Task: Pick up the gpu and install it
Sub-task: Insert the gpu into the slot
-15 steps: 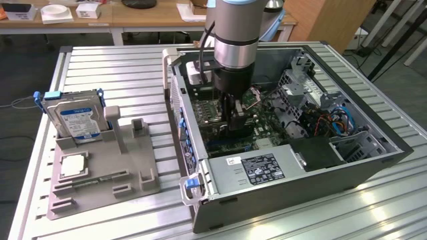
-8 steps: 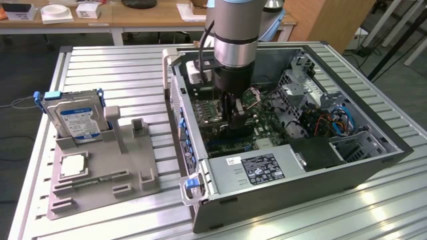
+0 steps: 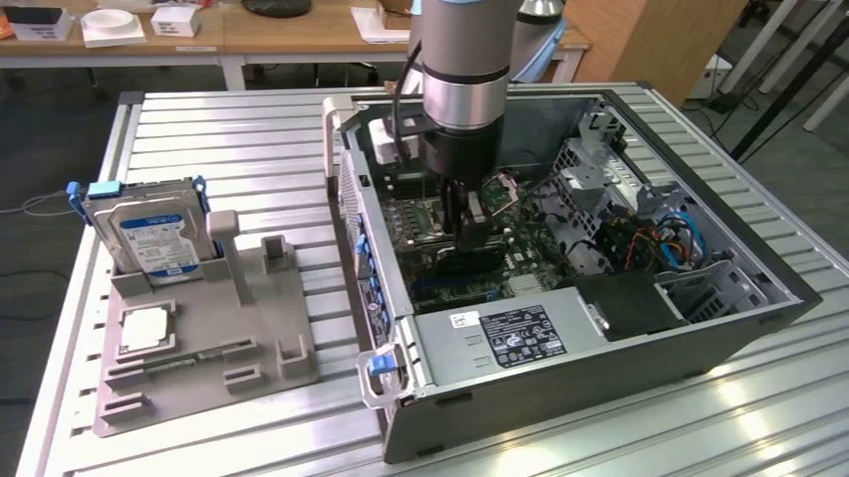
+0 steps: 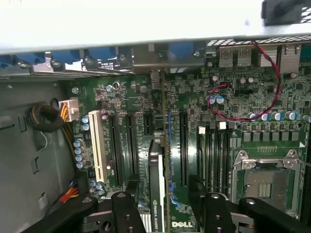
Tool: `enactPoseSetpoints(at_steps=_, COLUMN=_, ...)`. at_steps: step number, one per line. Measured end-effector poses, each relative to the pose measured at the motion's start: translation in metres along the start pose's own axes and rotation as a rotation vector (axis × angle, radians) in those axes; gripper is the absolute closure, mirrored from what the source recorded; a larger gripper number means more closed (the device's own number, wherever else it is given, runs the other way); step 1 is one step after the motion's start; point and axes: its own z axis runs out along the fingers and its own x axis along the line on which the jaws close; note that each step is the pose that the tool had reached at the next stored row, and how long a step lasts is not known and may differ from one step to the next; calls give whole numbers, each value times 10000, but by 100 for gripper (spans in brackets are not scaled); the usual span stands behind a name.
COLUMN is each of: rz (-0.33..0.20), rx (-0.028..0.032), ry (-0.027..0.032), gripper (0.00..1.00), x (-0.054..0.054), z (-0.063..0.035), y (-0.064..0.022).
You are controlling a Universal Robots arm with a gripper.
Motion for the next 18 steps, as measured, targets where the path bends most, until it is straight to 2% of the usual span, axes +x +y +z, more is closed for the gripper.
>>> enactPoseSetpoints(at_steps=4, rz=0, rx=1, ry=-2, gripper=47, x=-21, z=-3, y=2)
enactPoseSetpoints(at_steps=12, rz=12, rx=-7, ry=-85, gripper=47, x=-17, z=-47, y=-4)
enactPoseSetpoints(at_steps=15, rz=14, rx=-10, ry=-93, gripper=47, x=-16, z=-50, y=-4)
enactPoseSetpoints(at_steps=16, rz=10, rx=-32, ry=-92, gripper=47, x=-16, z=-50, y=-5)
enactPoseSetpoints(at_steps=18, rz=-4, rx=-172, ry=-83, gripper=47, x=-16, z=-50, y=-5)
